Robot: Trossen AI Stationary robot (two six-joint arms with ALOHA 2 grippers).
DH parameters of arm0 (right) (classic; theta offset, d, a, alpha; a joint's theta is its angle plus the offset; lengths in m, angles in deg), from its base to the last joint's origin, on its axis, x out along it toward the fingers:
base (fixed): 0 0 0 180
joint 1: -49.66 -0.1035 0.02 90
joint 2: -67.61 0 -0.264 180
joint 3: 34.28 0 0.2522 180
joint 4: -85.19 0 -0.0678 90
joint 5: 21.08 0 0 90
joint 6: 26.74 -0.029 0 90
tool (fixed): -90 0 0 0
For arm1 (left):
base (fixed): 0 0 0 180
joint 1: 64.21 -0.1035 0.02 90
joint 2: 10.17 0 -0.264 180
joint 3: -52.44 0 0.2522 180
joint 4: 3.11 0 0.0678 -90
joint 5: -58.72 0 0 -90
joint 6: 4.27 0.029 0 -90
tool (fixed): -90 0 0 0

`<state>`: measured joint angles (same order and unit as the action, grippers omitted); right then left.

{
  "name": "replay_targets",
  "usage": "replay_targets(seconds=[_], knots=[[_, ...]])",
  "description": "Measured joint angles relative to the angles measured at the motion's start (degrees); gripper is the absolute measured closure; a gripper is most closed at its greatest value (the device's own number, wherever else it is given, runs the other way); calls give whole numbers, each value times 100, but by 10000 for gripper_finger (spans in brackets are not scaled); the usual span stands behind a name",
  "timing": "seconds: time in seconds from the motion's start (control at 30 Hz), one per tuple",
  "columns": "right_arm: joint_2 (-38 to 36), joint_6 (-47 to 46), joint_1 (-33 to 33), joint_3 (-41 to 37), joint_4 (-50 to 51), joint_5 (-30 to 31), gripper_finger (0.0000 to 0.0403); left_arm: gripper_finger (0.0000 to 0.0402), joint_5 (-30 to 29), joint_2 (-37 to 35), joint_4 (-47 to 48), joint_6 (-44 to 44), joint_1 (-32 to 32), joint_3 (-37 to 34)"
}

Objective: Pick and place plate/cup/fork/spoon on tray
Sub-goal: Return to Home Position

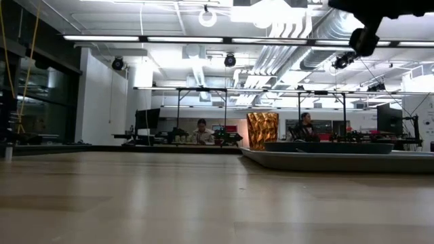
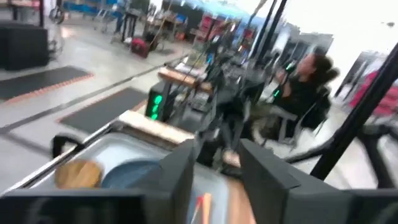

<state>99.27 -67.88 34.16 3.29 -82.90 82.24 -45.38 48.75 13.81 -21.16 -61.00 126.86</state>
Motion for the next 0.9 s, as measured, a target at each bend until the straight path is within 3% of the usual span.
replay_targets(seconds=[0.17, 0.4, 0.67, 0.9], knots=[[-190, 437, 236, 117, -109, -273, 403, 384, 190, -295, -696, -136, -99, -925], [-81, 793, 362, 432, -81, -530, 403, 399, 426, -913, -3034, -587, -293, -3016], [-59, 353, 364, 501, -55, -165, 403, 401, 493, -2599, -2236, -853, -817, -4072], [-51, 259, 364, 501, -33, -111, 403, 401, 502, -3972, -1718, -1086, -715, -4691]])
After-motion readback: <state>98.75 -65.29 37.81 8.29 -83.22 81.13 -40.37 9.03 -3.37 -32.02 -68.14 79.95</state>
